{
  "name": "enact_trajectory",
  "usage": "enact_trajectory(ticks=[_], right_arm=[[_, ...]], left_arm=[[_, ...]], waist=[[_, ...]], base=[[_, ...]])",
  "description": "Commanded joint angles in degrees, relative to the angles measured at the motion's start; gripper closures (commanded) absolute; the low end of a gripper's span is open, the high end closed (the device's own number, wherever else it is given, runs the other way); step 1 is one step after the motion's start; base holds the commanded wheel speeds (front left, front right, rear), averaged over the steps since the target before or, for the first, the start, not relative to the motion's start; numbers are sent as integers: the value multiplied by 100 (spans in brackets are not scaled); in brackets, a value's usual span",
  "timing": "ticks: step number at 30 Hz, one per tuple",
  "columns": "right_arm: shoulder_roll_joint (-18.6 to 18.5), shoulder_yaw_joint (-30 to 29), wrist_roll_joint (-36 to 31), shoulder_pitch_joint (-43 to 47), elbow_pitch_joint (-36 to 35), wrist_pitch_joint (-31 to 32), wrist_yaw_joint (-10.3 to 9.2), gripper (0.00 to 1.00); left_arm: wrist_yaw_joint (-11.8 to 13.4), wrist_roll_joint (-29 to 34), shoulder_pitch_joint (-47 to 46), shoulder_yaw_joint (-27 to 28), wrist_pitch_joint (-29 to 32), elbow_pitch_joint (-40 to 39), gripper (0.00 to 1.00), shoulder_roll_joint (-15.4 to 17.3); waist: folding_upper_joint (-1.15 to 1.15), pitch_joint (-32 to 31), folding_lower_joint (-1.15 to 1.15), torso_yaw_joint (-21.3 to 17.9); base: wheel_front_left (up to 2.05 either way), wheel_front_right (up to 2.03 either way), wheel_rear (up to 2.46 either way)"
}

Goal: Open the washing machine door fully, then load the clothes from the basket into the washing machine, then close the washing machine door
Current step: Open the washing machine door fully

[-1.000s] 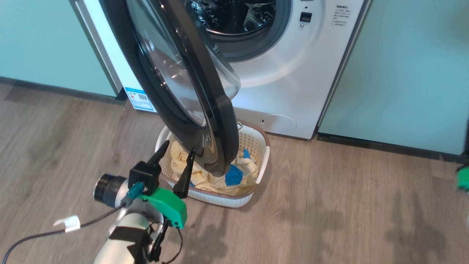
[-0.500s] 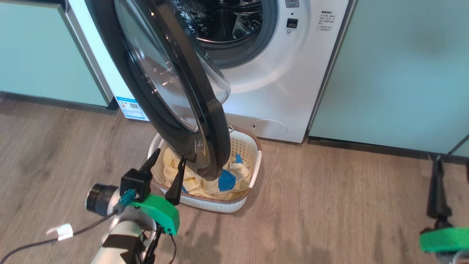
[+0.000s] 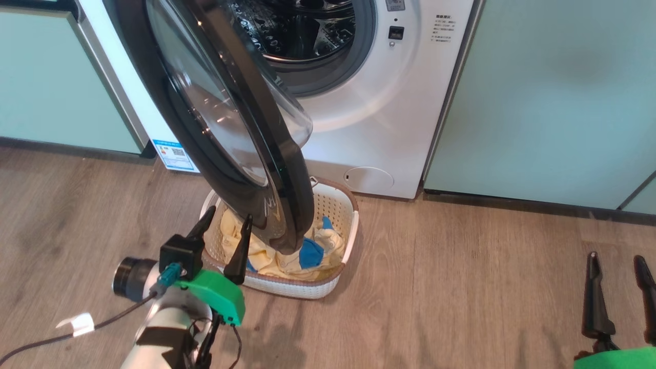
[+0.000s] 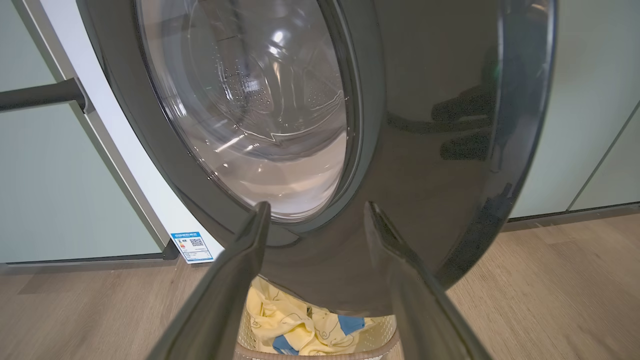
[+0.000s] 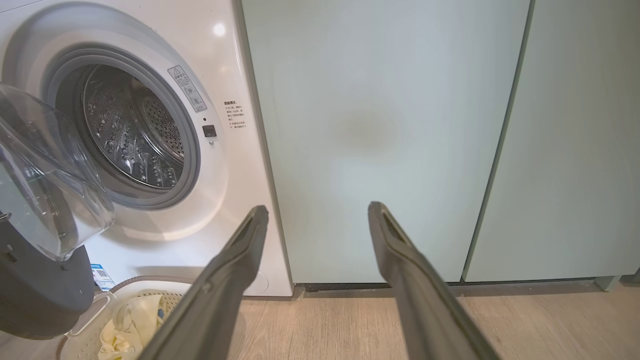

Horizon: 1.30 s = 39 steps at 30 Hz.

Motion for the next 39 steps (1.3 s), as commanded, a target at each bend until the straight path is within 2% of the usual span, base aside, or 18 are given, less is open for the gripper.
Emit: enact_trajectory(ticks=[1, 15, 16, 17, 18, 19, 32, 35, 39], right_arm=[[-39, 117, -24, -108, -224, -37, -16, 0], [-30, 150, 97, -150, -178, -37, -16, 0], [-30, 151, 98, -154, -175, -37, -16, 0], [-30, 150, 102, -156, -172, -37, -16, 0], [-30, 151, 105, -158, -171, -37, -16, 0], [-30, 153, 109, -158, -170, -37, -16, 0], [-29, 145, 169, -153, -170, -37, -16, 0], [-29, 156, 184, -158, -157, -37, -16, 0], [-29, 195, 192, -185, -142, -37, -16, 0]], left_arm=[[42, -28, -124, 212, -31, -183, 0, 139], [63, -30, -198, 274, -31, -204, 0, 130], [66, -28, -203, 278, -31, -204, 23, 128], [71, -27, -208, 281, -31, -201, 56, 126], [76, -27, -213, 287, -31, -199, 84, 123], [89, -27, -216, 297, -31, -197, 100, 120], [146, -41, -355, 408, -31, -286, 100, 142], [261, -10, -471, 527, -31, -523, 100, 210], [556, 110, -719, 760, -31, -1197, 100, 363]], waist=[[0, 2, 0, -11], [0, 82, 0, -77], [0, 83, 0, -79], [0, 85, 0, -80], [0, 83, 0, -82], [0, 82, 0, -84], [0, 99, 0, -91], [0, 101, 0, -90], [0, 98, 0, -77]], base=[[0, 0, 0], [0, 0, 0], [0, 0, 0], [0, 0, 0], [0, 0, 0], [0, 0, 0], [0, 0, 0], [0, 0, 0], [0, 0, 0]])
